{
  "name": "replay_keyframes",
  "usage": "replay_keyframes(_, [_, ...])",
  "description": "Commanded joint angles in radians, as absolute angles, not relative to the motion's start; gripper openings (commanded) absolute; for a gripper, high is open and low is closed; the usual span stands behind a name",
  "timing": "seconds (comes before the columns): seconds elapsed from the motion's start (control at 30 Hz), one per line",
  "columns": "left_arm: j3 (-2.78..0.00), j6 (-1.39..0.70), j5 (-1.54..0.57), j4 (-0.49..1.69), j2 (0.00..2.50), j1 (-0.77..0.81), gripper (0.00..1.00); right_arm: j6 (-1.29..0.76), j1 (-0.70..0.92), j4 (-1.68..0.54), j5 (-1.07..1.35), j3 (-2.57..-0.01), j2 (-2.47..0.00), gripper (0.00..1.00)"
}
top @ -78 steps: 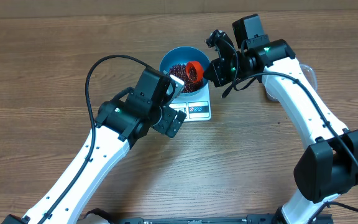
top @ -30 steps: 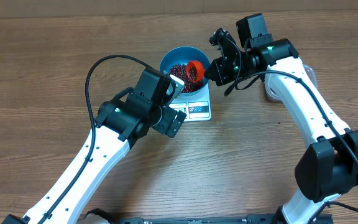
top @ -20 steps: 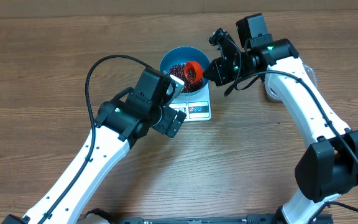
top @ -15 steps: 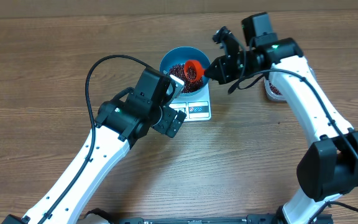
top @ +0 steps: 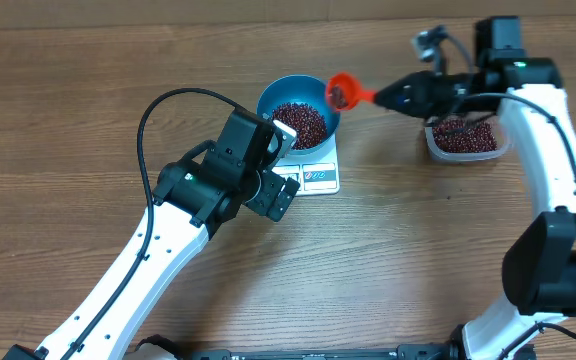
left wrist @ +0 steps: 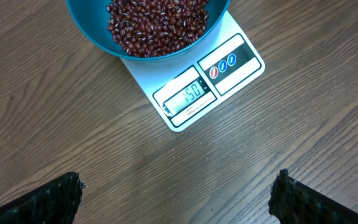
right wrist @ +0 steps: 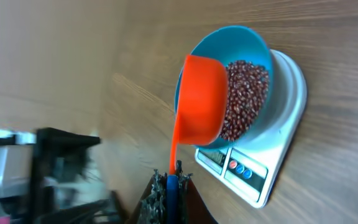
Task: Scoop item into bowl and weigh 150g on scale
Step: 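Carry the red scoop right and dump leftover beans into the container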
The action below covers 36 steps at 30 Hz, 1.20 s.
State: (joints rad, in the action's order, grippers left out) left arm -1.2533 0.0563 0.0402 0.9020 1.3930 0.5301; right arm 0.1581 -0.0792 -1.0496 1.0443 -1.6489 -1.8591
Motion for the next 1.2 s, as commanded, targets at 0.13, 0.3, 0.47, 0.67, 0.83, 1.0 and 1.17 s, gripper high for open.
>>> replay_keyframes(0.13, [-1.259,0.071,0.033,0.901,1.372,0.53,1.0,0.281,-0.311,-1.214,1.145,-1.677,-1.857,0.04])
replay_keyframes(0.3, [-1.259,0.071,0.033,0.901,1.372,0.53,1.0,0.322,-0.463,-1.317,0.991,-1.677,-1.857,0.04])
replay_keyframes(0.47, [-1.259,0.071,0.033,0.901,1.372,0.53,1.0,0.295,-0.505,-1.35,0.8,-1.677,-1.857,0.04])
replay_keyframes(0.67, [-1.259,0.071,0.033,0.901,1.372,0.53,1.0,0.091,-0.475,-1.267,0.53,-1.677,-1.854,0.04])
replay_keyframes(0.83, [-1.259,0.071,0.033,0.901,1.372,0.53,0.99,0.011,-0.4,-1.24,0.314,-1.677,-1.853,0.04])
replay_keyframes(1.0, [-1.259,0.071,0.033,0.901,1.372,0.53,1.0,-0.058,-0.287,-1.203,0.1,-1.677,-1.853,0.04])
replay_keyframes(1.17, [-1.259,0.071,0.033,0.901,1.372,0.53,1.0,-0.087,-0.176,-1.17,-0.08,-1.677,-1.853,0.04])
